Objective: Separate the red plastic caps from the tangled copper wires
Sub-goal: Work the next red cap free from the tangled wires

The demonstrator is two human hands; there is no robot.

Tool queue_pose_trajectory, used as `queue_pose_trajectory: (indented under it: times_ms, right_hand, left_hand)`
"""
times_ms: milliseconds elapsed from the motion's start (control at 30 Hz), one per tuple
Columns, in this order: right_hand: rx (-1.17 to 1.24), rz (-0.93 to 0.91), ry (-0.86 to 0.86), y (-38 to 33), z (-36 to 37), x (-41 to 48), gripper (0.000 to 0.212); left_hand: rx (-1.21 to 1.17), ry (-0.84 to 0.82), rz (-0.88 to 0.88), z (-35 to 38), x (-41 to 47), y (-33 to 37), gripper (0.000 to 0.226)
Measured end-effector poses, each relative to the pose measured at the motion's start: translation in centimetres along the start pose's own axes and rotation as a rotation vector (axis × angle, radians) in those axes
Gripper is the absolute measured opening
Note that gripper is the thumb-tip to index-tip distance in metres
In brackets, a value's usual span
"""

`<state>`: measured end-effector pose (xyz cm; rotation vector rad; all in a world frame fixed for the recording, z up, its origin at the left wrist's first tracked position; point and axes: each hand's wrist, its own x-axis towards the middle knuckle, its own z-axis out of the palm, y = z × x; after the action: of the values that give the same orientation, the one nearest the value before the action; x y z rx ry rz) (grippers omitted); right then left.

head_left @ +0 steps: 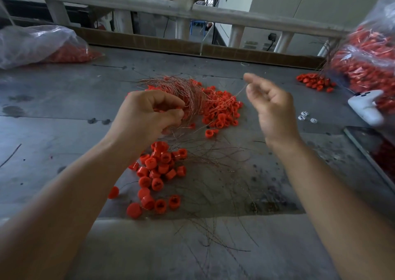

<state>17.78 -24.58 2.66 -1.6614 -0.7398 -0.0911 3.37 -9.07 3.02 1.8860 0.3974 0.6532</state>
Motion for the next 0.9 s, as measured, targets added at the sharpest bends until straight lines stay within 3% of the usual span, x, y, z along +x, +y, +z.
queue_pose_trajectory:
  times_ms: [200,400,567,733,833,900]
  right_hand:
    - [0.19,-0.118,0.2,-1.3,-1.0,-0.2,0.021]
    - [0.172,-0.169,0.137,-1.8,-0.6,-0.8,0.025]
    - [0.103,-0.222,0.038,-1.8,-0.1,-1.5,0.026]
    - [0.11,-0.185,0.12,-1.9,-0.4,-1.4,0.023]
    - [0.159,-0.157,0.185,-2.1,-0.9,-1.0,0.022]
    - [0.172,-0.131,0.231,-2.0,-1.2,-0.7,0.025]
  left_hand:
    - [-0.032,-0.018,0.012,0.1,-0.2,0.2,0.026]
    - [0.093,-0.054,0.092,0.4,-0.4,-0.1,0.032]
    - [0.327,-0.029,0.277,1.4,-0.2,-0.3,0.026]
    - [0.496,-0.283,0.373,2.8,1.2,0.6,0.022]
    - [0.676,-0.436,0.315,4.2,1.8,0.1,0.019]
    - [0.741,-0.445,0.237,4.6,2.0,-0.5,0.015]
